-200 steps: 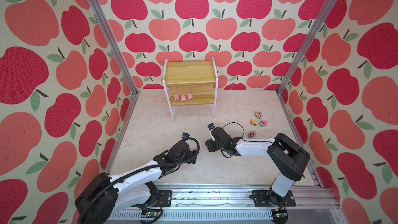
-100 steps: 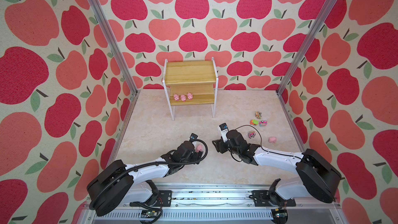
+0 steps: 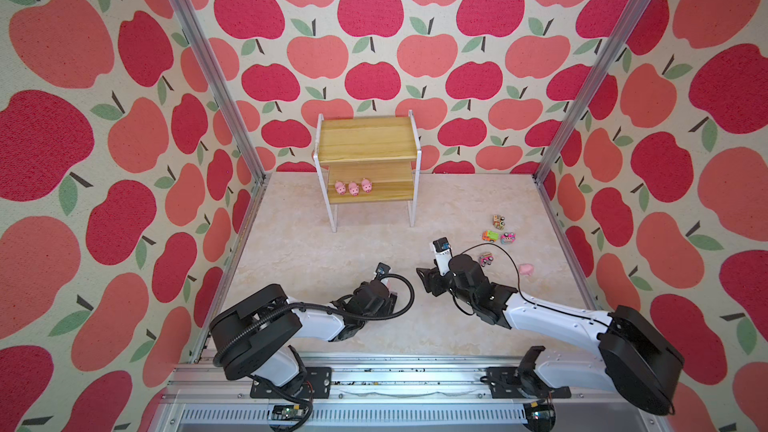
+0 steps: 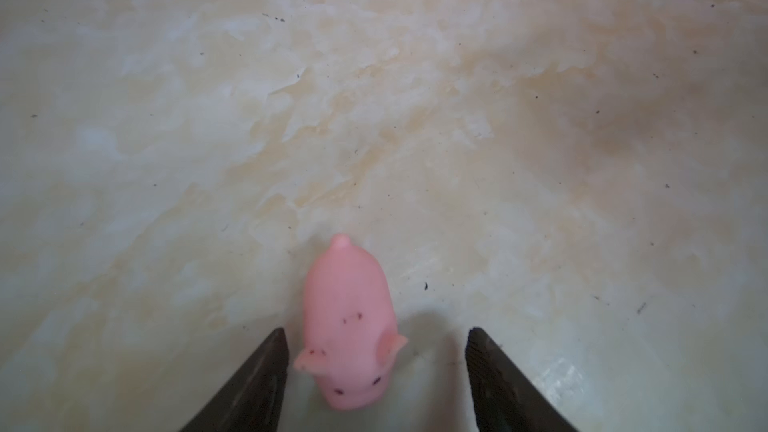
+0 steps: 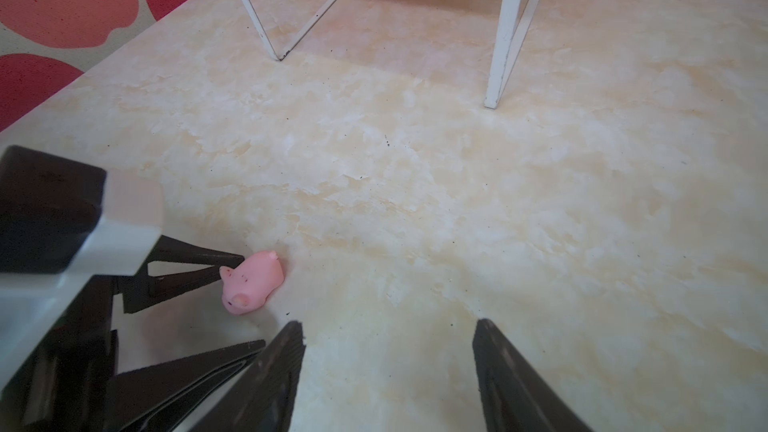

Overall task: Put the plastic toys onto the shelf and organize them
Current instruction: 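Lower the left gripper onto the pink pig and close on it, then lift the pig with the left gripper and carry it onto the lower shelf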

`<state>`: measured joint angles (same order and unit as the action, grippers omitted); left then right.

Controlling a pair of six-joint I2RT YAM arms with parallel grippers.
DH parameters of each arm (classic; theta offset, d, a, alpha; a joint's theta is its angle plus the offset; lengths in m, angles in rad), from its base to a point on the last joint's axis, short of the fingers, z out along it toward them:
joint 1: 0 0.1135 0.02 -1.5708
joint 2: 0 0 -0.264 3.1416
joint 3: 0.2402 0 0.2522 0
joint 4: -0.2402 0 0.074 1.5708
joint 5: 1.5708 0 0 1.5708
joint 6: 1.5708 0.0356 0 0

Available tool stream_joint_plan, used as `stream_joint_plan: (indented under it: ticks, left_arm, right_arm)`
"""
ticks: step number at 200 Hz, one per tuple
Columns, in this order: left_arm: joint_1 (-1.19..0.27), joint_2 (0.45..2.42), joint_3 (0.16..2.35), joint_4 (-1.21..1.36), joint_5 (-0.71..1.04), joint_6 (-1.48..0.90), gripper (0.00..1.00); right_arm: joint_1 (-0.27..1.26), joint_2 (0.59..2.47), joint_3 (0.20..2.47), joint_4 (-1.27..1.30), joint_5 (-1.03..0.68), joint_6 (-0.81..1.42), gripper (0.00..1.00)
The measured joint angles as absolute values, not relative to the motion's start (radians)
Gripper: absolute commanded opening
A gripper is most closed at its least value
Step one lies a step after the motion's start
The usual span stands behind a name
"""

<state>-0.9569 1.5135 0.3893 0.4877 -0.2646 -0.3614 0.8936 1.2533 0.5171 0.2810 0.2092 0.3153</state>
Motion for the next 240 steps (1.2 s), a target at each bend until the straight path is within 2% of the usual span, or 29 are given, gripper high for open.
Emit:
stream_joint_plan:
  ticks: [32,62,88,181,240]
  left_arm:
    - [-0.963,1.520,0.363,0.561,-0.297,-0.374,0.57]
    - [-0.966,1.544,0.333,0.677,-0.298,-0.356,0.43]
    - [-0.967,1.577,0.325,0.749,-0.284,-0.339,0.36]
    - [-0.967,1.531,0.372,0.686,-0.312,-0.319,0.31]
    - [-0.918,1.401,0.633,0.400,-0.369,-0.331,0.28]
  right_arm:
    - [0.894,1.238,0.498,0.284,0.223,0.311,0.67]
    - [0.894,1.230,0.493,0.285,0.235,0.309,0.67]
    - [0.894,1.210,0.491,0.285,0.246,0.300,0.67]
    - [0.894,1.137,0.472,0.280,0.288,0.249,0.67]
    - [0.861,1.076,0.471,0.271,0.302,0.211,0.67]
